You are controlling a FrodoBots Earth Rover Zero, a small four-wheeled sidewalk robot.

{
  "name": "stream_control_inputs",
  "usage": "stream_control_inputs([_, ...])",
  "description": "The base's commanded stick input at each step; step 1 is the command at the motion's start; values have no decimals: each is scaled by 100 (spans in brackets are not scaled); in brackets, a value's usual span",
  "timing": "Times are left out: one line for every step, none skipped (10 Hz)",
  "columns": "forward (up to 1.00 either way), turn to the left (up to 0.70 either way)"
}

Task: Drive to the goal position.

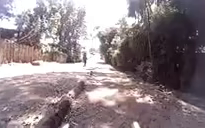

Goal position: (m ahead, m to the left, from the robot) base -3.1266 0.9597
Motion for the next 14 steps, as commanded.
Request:
stream_control_inputs([70, 0])
stream_control_inputs([70, 0])
stream_control_inputs([70, 0])
stream_control_inputs([70, 0])
stream_control_inputs([63, 0])
stream_control_inputs([28, 0])
stream_control_inputs([0, 0])
stream_control_inputs([0, 0])
stream_control_inputs([0, 0])
stream_control_inputs([0, 0])
stream_control_inputs([0, 0])
stream_control_inputs([0, 0])
stream_control_inputs([0, 0])
stream_control_inputs([0, 0])
